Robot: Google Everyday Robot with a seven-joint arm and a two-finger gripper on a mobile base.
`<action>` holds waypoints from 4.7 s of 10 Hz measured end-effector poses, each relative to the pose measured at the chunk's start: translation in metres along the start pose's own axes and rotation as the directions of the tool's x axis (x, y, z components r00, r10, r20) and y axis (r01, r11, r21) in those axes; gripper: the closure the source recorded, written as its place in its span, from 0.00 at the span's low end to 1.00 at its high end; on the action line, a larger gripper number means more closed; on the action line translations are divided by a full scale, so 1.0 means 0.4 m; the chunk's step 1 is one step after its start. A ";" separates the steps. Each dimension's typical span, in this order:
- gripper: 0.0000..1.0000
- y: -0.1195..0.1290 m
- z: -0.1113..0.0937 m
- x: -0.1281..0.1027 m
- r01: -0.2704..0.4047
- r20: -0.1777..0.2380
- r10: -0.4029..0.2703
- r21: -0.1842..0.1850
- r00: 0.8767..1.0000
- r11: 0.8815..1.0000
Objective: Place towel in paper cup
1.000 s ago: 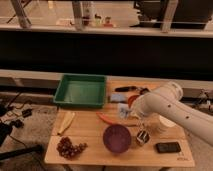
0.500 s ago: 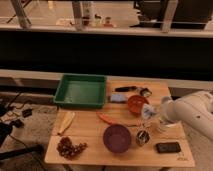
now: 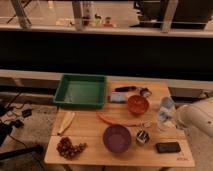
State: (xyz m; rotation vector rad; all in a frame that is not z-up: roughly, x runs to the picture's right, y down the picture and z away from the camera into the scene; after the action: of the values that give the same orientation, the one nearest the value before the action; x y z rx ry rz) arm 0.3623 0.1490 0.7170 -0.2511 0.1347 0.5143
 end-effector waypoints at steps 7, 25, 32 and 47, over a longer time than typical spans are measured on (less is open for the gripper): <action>0.98 -0.086 0.029 -0.034 -0.019 -0.020 0.020 0.082 1.000 0.996; 0.98 -0.004 0.045 -0.047 -0.129 -0.006 0.129 -0.013 0.992 0.992; 0.98 -0.011 0.059 -0.028 -0.152 -0.005 0.152 -0.003 0.988 0.988; 0.20 -0.011 0.059 -0.026 -0.153 -0.006 0.153 -0.004 0.988 0.988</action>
State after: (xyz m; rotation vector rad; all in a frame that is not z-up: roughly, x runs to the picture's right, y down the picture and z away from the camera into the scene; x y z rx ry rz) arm 0.3569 0.1469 0.7425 -0.2474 0.1596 0.6664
